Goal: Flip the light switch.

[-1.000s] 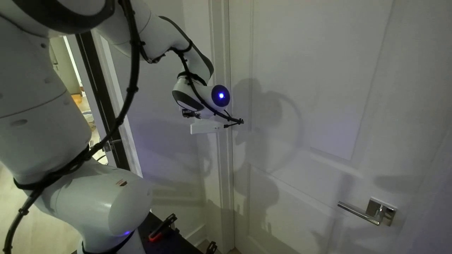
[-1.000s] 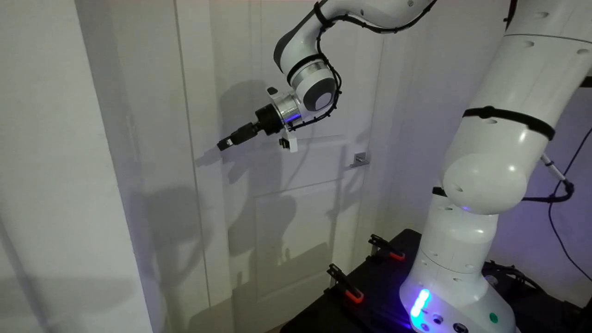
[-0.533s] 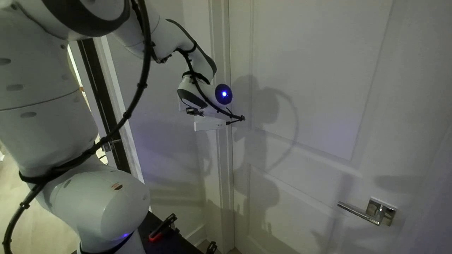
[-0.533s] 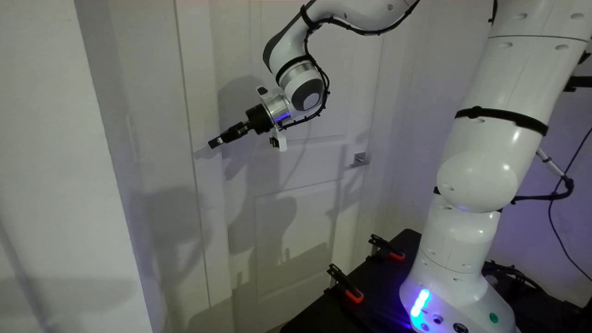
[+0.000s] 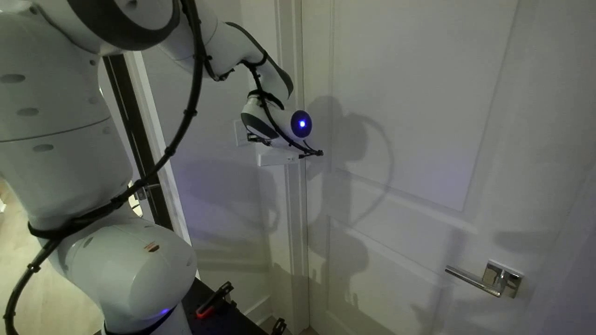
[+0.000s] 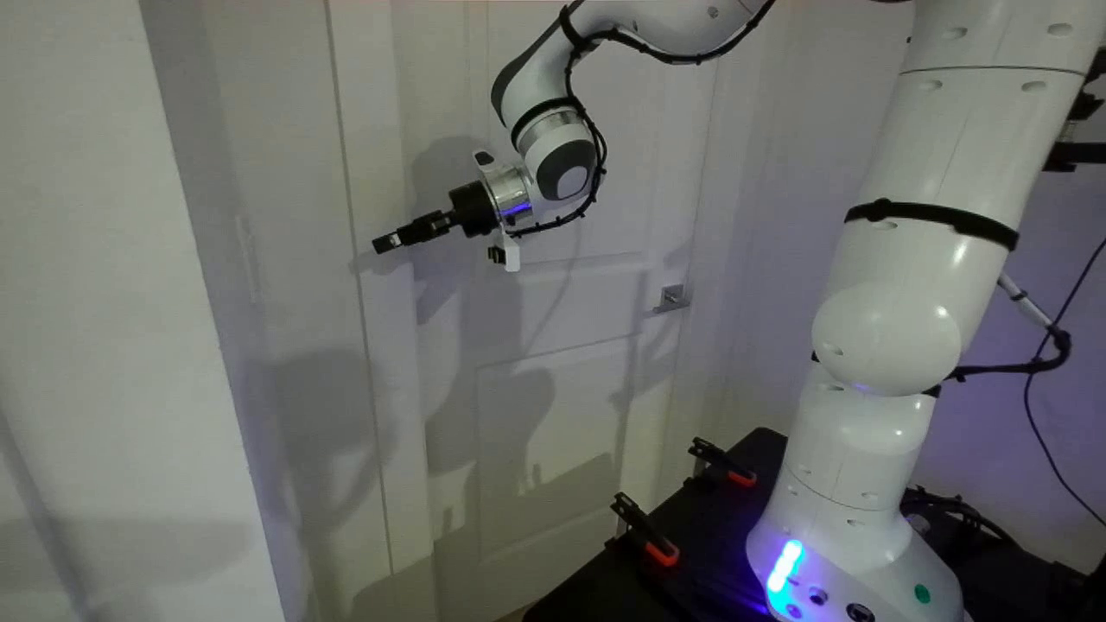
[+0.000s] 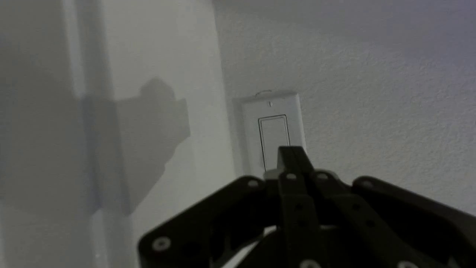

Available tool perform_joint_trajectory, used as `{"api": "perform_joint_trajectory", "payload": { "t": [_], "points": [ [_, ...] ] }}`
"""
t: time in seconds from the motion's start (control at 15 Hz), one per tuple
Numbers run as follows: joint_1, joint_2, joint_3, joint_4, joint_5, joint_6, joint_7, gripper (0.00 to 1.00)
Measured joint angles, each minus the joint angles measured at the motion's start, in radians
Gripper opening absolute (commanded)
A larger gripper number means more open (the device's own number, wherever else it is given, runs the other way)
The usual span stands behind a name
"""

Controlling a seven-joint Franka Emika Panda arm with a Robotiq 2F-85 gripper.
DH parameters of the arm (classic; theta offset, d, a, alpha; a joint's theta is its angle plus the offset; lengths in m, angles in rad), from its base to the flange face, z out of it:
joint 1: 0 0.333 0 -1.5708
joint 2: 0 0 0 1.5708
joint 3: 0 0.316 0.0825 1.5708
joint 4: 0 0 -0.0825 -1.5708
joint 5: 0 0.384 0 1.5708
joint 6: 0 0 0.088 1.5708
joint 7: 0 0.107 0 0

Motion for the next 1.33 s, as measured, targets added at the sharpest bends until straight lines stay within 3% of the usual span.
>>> {"api": "perform_joint_trajectory", "payload": {
  "t": [0.53, 1.33],
  "points": [
    [-0.004, 0.114, 0.010, 0.087, 0.030, -0.088, -0.027, 0.00],
    [0.039, 0.226, 0.074, 0.221, 0.057, -0.028, -0.023, 0.00]
  ]
}}
